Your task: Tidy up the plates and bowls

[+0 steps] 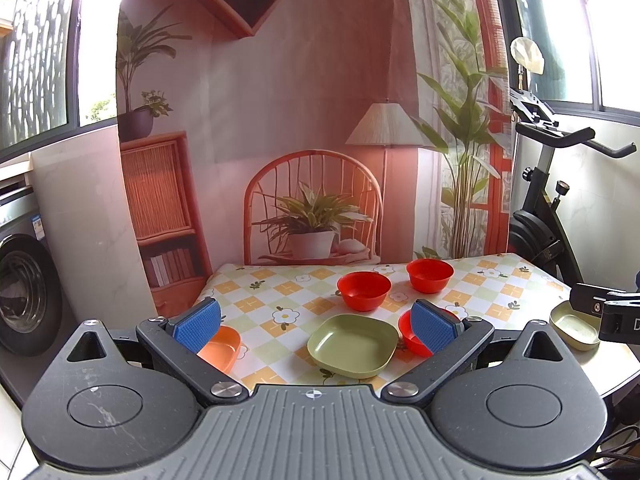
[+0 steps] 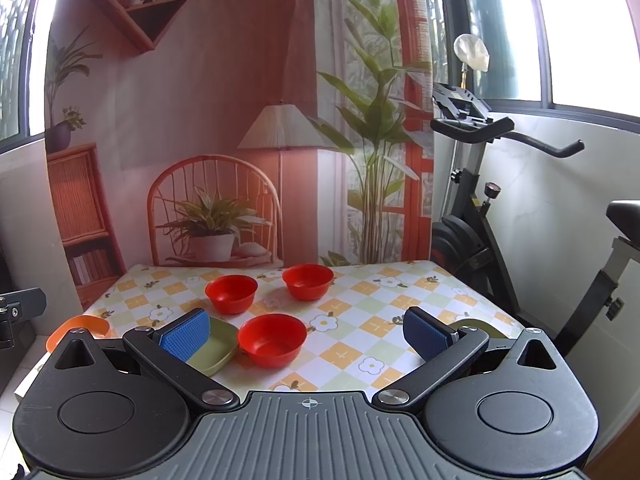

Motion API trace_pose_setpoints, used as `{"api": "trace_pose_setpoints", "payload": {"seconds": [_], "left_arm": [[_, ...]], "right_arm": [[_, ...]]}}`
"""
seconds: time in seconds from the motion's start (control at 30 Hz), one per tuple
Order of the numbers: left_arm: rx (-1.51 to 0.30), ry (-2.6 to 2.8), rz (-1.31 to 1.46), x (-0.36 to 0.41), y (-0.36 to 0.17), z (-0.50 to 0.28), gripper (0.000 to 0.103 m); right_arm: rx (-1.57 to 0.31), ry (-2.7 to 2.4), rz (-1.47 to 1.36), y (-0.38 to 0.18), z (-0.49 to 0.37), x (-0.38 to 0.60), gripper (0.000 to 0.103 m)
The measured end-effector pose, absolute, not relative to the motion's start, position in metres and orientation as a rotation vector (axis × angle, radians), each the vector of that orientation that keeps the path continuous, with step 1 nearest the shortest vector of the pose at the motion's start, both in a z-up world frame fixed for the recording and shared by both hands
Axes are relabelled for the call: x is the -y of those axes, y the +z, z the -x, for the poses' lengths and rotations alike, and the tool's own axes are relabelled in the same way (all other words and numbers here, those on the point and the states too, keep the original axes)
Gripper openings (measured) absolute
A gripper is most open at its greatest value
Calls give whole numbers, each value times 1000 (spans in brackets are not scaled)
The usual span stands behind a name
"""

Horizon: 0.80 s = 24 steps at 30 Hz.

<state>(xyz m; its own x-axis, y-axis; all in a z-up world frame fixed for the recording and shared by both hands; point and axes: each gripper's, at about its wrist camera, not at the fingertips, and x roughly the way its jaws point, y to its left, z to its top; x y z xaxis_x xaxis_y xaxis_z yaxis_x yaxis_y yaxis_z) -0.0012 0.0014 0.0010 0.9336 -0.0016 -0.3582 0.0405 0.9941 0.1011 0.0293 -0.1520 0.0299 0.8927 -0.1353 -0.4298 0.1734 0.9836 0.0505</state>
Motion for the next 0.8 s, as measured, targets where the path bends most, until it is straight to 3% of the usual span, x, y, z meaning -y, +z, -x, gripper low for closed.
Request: {"api": "trace_pose_setpoints", "payload": {"seconds": [0.8], "left_arm": [[-377, -23, -99, -1, -1, 1, 102]], "right_arm": [[-438, -163, -86, 31, -29, 152, 103]]}}
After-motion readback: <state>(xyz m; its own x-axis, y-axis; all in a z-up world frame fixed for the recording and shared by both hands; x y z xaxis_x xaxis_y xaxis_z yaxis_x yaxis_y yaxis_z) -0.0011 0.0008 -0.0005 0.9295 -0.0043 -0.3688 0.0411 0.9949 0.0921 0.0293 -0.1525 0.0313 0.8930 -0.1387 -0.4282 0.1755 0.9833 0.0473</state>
